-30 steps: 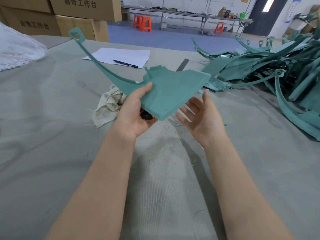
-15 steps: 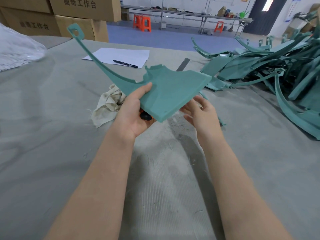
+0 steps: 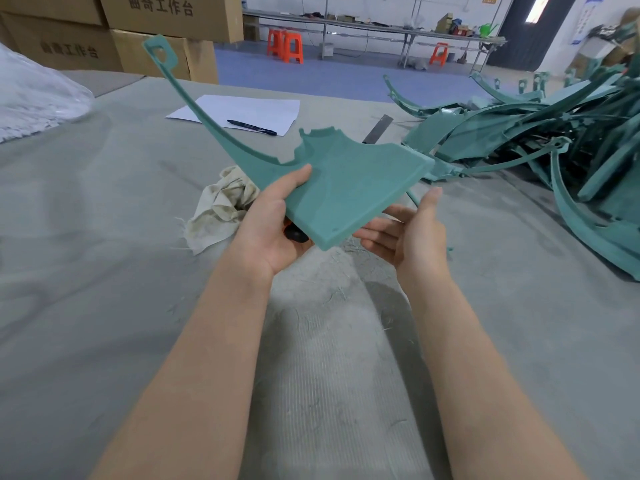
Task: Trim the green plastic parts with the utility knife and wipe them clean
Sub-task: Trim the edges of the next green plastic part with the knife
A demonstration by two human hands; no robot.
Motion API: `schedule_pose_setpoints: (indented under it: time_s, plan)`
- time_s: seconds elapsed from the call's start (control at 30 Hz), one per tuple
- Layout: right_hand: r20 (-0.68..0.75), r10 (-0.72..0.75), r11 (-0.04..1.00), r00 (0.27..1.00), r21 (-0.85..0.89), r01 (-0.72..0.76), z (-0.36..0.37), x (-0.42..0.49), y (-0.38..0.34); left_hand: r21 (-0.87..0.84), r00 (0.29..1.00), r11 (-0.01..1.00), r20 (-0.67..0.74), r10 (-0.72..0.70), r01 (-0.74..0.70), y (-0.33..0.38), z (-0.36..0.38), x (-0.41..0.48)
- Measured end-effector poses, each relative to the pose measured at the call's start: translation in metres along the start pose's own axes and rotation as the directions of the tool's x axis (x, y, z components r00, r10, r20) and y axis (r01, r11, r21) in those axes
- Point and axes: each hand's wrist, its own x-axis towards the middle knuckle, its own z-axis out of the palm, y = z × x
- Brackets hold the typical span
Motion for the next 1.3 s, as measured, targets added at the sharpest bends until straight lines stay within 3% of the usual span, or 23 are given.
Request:
schedule_pose_setpoints:
  time_s: [0.13,0.37,0.53,0.77,0.93,1.0,1.3]
  plan:
    - [0.01,0.019,0.998,1.0,0.063,-0.019,0.004,0.0,0.004,-0.006,1.0,1.0,-0.024,0.003,-0.003,0.0,0.0,0.001]
    - [0.085,-0.108,0.985,0.991,-0.124,0.118,0.003,-0.003,0.003,-0.022,1.0,1.0,-0.011,0.003,-0.003,0.0,-0.002,0.002]
    - [0.17,-0.01,0.999,0.985,-0.043,0.018,0.01,-0.006,0.002,-0.002,1.0,1.0,0.009,0.003,-0.003,-0.001,-0.001,0.001]
    - [0.01,0.036,0.994,0.999,0.106,-0.037,0.003,0.002,-0.001,0.008,1.0,1.0,0.023,-0.01,0.01,-0.002,-0.001,0.001]
    - [0.054,0.038,0.986,0.998,0.162,-0.046,0.006,-0.003,0.0,-0.005,1.0,1.0,0.027,-0.002,0.002,-0.002,-0.002,0.001]
    - [0.077,0.008,0.987,0.997,0.16,-0.02,0.008,-0.006,0.0,-0.015,0.999,1.0,0.032,0.002,-0.002,-0.003,-0.001,0.001]
    - [-0.09,-0.111,0.961,0.99,0.243,0.13,0.016,-0.005,0.003,-0.218,0.965,0.961,0.237,-0.115,0.168,-0.034,0.048,-0.012]
